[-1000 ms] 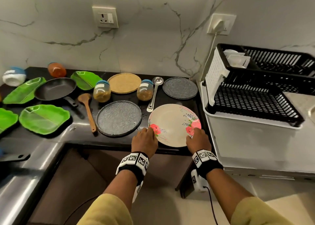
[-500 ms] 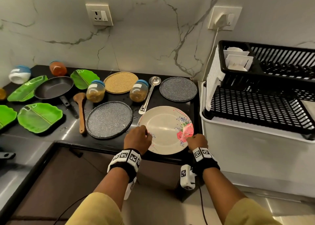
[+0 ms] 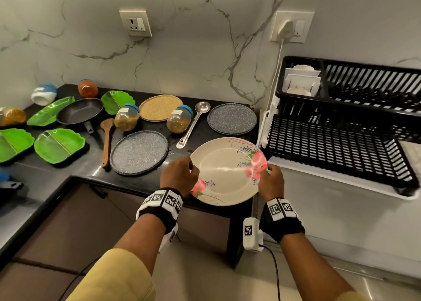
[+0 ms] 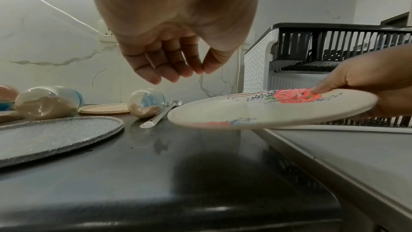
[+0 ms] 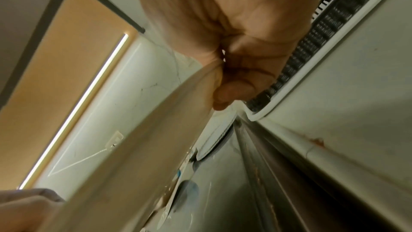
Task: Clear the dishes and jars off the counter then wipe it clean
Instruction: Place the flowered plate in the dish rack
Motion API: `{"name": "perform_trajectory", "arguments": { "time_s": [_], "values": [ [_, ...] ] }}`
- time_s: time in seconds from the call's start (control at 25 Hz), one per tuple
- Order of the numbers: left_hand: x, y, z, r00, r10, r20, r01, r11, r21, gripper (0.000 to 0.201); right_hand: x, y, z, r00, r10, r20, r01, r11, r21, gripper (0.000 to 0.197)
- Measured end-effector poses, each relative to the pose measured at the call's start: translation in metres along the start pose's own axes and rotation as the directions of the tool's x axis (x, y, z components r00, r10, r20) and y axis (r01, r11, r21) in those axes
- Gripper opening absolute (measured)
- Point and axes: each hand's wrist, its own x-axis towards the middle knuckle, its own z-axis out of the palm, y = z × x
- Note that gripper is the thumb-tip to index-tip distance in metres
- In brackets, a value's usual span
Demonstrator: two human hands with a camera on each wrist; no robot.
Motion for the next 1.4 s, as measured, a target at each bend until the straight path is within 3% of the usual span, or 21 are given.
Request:
{"name": "perform_trajectory", "arguments": {
  "time_s": [0.28,0.56,0.76,1.0,1.16,1.28,1.4],
  "values": [
    [0.010,0.041,-0.024,0.984,0.160,-0.080,-0.165,0.984,-0.061,0.016,-0.011,0.006,-0.075,0.986,-0.041,-0.161,0.047,0.998,0.032,0.026],
    [0.021,0.118,-0.024,0.942,0.327,-0.080,-0.336,0.927,-0.169,0.015,-0.017,-0.001,-0.190,0.946,-0.085,-0.313,0.150,0.971,0.188,0.013],
    [0.019,0.199,-0.014,0.870,0.488,-0.066,-0.491,0.848,-0.198,0.014,-0.002,-0.009,-0.277,0.912,-0.013,-0.410,0.156,0.936,0.317,0.014],
    [0.020,0.321,0.014,0.723,0.687,-0.072,-0.690,0.711,-0.135,0.020,0.030,-0.036,-0.388,0.870,0.060,-0.490,0.201,0.863,0.463,0.012],
    [0.021,0.393,0.036,0.608,0.794,0.000,-0.793,0.608,0.039,0.027,0.066,-0.054,-0.454,0.852,0.044,-0.522,0.228,0.866,0.445,0.026],
    [0.021,0.432,0.049,0.600,0.793,0.106,-0.797,0.581,0.167,0.024,0.091,-0.069,-0.487,0.828,-0.034,-0.560,0.277,0.893,0.354,0.035],
    [0.021,0.452,0.060,0.618,0.774,0.136,-0.780,0.583,0.226,0.020,0.109,-0.090,-0.504,0.703,-0.170,-0.691,0.310,0.947,0.083,0.030]
  ]
}}
